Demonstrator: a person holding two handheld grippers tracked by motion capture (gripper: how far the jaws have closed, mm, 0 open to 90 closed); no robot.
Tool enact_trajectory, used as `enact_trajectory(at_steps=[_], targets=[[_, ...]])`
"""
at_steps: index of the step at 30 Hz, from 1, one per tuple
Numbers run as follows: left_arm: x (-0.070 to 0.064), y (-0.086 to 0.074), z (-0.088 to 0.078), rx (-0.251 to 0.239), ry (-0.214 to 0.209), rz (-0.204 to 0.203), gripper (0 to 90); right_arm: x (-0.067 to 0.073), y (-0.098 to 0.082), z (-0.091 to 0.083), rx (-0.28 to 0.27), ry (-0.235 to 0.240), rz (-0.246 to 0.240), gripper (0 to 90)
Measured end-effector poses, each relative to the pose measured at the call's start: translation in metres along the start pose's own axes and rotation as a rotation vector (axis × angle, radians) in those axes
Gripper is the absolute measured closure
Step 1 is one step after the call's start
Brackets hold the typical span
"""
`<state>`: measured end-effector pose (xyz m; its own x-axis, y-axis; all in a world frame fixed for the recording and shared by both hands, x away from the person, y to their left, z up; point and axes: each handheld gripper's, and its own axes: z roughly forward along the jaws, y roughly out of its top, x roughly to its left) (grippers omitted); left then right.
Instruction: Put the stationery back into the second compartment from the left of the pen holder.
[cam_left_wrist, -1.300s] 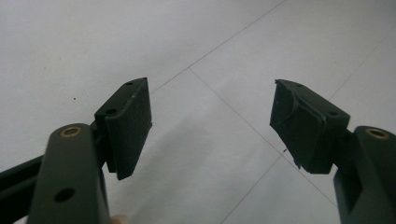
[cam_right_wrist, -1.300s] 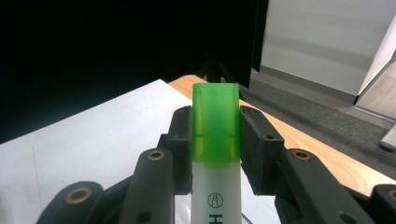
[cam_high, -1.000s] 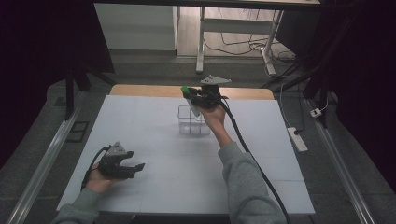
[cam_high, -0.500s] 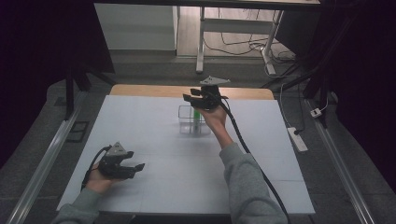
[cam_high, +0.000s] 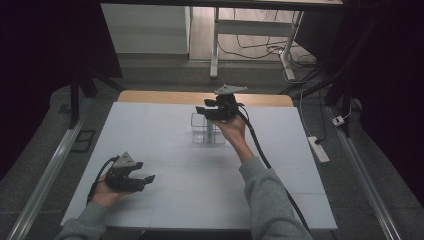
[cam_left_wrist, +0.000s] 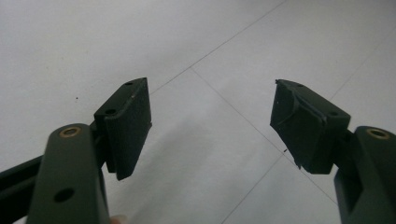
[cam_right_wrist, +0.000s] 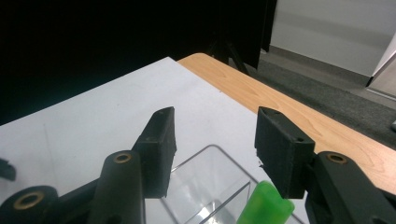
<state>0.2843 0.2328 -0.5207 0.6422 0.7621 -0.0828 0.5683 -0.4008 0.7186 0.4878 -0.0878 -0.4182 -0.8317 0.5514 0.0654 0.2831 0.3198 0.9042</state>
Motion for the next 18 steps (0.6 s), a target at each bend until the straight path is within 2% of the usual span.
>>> enact_trajectory(at_steps=[9,18], targets=[[0.000,0.001,0.001,0.003,-0.003,-0.007,28.9,0.001,-0.013,-0.016,0.035,0.012,-0.009,45.6],[0.001,0.001,0.002,-0.002,-0.008,-0.005,28.9,0.003,-0.027,-0.046,0.058,0.005,-0.003,44.2]])
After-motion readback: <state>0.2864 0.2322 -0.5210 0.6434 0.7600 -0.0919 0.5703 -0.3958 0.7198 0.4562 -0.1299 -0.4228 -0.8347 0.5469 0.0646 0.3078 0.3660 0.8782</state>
